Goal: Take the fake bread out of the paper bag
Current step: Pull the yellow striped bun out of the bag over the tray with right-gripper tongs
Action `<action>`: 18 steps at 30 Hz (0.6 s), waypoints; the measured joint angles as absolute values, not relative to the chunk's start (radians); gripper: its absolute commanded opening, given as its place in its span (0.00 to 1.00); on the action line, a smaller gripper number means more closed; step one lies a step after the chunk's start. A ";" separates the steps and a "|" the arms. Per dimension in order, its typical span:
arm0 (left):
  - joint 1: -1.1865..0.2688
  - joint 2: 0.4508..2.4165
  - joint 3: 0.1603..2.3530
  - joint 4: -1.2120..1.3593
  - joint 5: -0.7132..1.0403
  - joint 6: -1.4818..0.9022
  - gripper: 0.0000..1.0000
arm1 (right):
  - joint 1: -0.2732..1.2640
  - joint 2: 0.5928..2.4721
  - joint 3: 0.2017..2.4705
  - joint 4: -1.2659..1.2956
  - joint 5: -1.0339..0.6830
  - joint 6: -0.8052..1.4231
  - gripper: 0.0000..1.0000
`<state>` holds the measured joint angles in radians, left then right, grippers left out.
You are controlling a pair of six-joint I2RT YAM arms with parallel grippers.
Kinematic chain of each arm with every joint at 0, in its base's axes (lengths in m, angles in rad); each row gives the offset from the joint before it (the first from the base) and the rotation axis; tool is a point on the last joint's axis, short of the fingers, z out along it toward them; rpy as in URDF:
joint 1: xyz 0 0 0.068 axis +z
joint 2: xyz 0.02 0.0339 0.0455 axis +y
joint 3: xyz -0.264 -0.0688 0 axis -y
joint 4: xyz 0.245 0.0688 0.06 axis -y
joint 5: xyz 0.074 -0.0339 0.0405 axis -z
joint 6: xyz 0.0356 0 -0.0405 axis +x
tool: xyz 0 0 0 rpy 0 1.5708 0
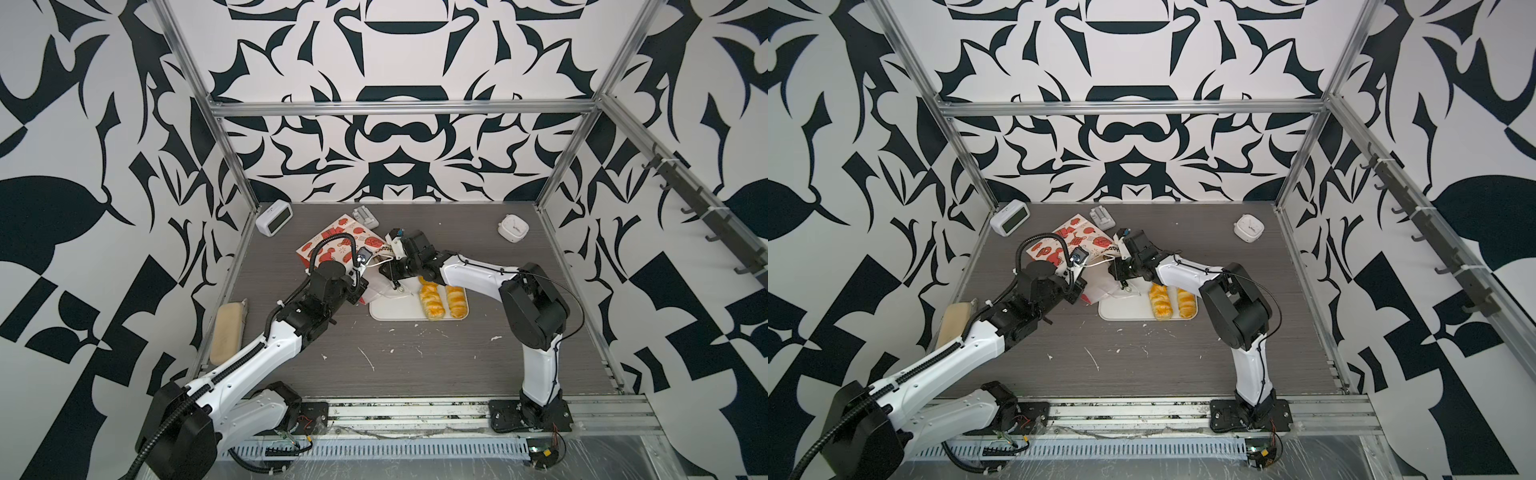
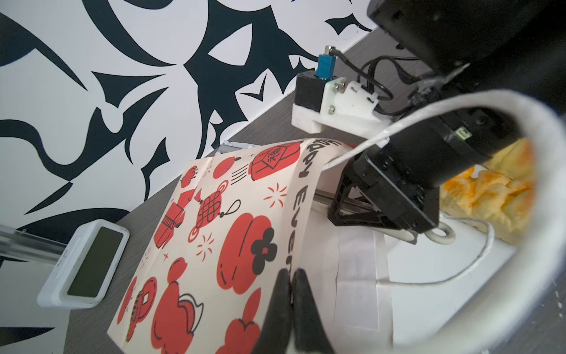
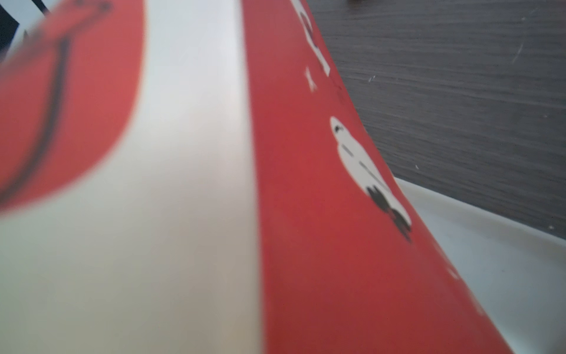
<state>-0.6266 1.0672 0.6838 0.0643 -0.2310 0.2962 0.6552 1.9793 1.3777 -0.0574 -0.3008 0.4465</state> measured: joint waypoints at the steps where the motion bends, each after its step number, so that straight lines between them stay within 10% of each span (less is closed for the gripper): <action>1: -0.627 1.067 0.684 0.065 -0.231 0.296 0.00 | 0.652 1.979 1.383 -0.063 -0.308 0.447 0.00; 18: -0.627 1.082 0.683 0.079 -0.227 0.300 0.00 | 0.557 1.956 1.429 -0.176 -0.575 0.552 0.00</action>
<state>-0.6270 1.0817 0.6834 0.0788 -0.2268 0.3000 0.5571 1.9560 1.4288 -0.1757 -0.5755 0.5522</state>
